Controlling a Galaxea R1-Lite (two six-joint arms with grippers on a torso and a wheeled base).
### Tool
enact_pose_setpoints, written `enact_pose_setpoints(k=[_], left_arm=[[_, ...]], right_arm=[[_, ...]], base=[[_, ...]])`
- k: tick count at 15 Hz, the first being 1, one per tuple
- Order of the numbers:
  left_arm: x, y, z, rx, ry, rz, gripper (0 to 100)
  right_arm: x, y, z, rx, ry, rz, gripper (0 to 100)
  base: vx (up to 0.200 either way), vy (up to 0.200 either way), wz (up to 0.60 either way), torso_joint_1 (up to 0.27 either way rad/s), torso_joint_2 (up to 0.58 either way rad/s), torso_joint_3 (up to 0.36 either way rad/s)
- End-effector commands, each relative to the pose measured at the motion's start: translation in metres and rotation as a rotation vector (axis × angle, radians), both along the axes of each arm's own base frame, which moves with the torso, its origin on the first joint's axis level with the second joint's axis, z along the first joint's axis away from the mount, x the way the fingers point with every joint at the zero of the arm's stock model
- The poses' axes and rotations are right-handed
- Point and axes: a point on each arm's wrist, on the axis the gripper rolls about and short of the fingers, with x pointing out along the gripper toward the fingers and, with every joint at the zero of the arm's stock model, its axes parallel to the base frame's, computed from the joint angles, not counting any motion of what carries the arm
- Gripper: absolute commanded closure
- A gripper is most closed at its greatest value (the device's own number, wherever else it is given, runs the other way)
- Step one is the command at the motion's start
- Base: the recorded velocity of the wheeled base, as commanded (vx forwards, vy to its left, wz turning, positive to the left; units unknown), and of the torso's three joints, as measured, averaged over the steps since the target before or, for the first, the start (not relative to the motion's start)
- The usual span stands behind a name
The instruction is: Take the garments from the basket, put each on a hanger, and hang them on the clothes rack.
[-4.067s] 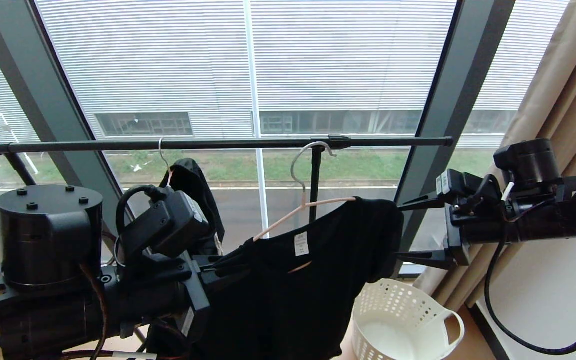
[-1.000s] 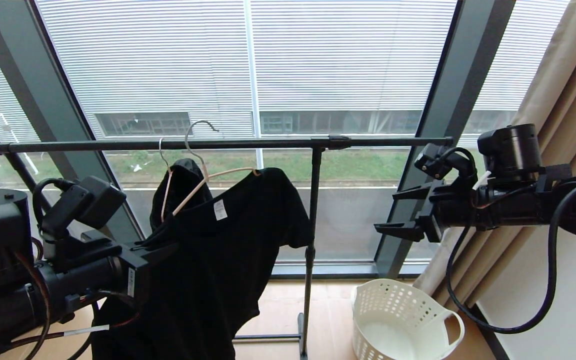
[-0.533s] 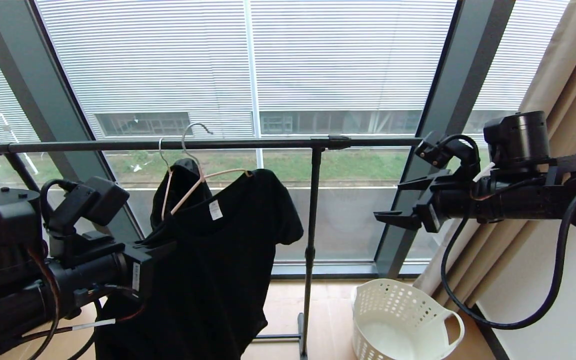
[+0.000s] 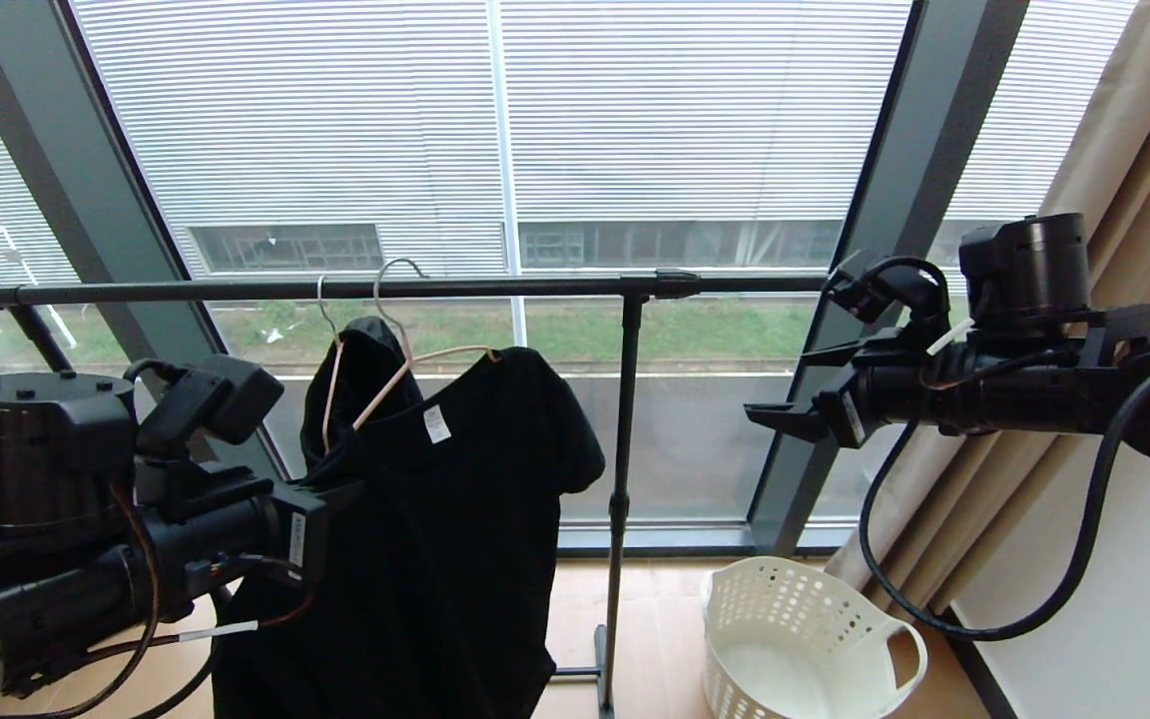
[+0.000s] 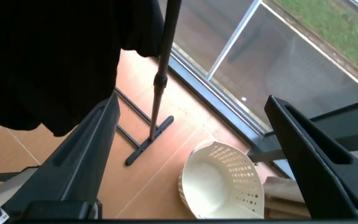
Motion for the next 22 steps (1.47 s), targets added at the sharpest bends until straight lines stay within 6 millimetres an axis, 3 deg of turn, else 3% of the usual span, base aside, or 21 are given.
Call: enact_pose_setpoints(k=[1, 10, 15, 22], left_arm=[[0.009, -0.005, -0.003, -0.012, 0.022, 0.006, 100], [0.067, -0.025, -0.010, -0.064, 0.067, 0.056, 100], [0.109, -0.037, -0.025, -0.082, 0.095, 0.092, 100], [0.129, -0.041, -0.034, -0.084, 0.103, 0.108, 100]], right_arm=[[0.004, 0.005, -0.004, -0.002, 0.012, -0.012, 0], [0.008, 0.006, -0.012, -0.012, 0.031, -0.017, 0], [0.010, 0.010, -0.018, -0.020, 0.050, -0.011, 0], [0.011, 0.013, -0.025, -0.029, 0.067, -0.001, 0]], base=[[0.000, 0.000, 0.00, 0.000, 0.00, 0.000], [0.000, 0.000, 0.00, 0.000, 0.00, 0.000], [0.000, 0.000, 0.00, 0.000, 0.00, 0.000], [0.000, 0.000, 0.00, 0.000, 0.00, 0.000]])
